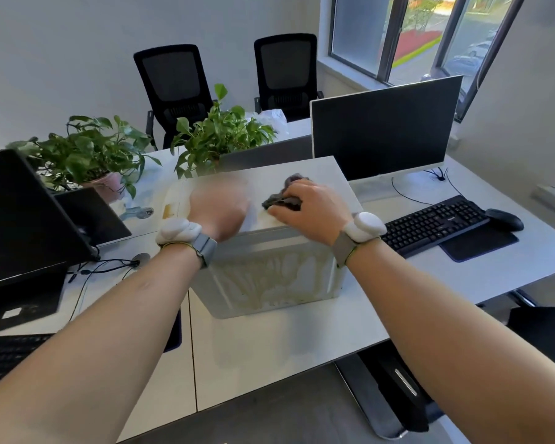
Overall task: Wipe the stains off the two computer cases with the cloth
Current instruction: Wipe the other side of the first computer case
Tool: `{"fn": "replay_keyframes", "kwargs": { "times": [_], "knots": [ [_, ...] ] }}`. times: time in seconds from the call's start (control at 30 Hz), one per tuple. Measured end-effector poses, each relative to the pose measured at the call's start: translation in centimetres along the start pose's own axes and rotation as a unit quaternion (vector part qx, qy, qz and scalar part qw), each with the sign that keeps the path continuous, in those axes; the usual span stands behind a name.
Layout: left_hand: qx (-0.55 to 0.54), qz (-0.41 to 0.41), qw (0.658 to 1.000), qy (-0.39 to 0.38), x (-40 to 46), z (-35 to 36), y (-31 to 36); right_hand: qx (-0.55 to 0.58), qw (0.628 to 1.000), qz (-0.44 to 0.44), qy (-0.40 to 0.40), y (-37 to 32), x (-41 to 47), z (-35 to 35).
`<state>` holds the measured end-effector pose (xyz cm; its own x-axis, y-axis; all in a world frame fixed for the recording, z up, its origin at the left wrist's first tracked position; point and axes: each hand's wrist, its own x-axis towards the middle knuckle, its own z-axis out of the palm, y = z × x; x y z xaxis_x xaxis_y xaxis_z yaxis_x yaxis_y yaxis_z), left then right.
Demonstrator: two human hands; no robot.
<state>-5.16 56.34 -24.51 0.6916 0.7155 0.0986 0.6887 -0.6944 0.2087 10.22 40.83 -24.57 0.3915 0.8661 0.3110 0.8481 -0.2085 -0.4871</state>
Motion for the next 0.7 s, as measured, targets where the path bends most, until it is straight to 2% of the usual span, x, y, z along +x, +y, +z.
{"fn": "replay_keyframes", "kwargs": {
  "times": [0.1, 0.17, 0.33, 0.47, 0.57, 0.7],
  "knots": [
    [0.015, 0.013, 1.0, -0.004, 0.0, 0.1, 0.0, 0.044, 0.997, -0.057, 0.009, -0.2, -2.1, 0.3],
    [0.024, 0.016, 1.0, -0.003, -0.1, 0.0, -0.1, 0.051, 0.996, -0.066, 0.027, 1.0, -3.2, -0.2],
    [0.03, 0.012, 0.999, 0.0, -0.3, 0.1, 0.3, 0.062, 0.987, 0.003, 0.151, 6.3, -5.9, -3.0],
    [0.033, 0.006, 0.999, 0.0, -0.1, 0.2, 0.3, 0.064, 0.974, 0.025, 0.218, 7.2, -8.0, -2.0],
    [0.034, 0.008, 0.999, 0.002, -0.1, 0.3, 0.1, 0.02, 0.972, 0.029, 0.231, 7.6, -9.8, 1.3],
    [0.036, 0.01, 0.999, 0.003, -0.2, 0.2, 0.1, 0.017, 0.971, 0.048, 0.231, 8.3, -10.9, 2.8]
  ]
}}
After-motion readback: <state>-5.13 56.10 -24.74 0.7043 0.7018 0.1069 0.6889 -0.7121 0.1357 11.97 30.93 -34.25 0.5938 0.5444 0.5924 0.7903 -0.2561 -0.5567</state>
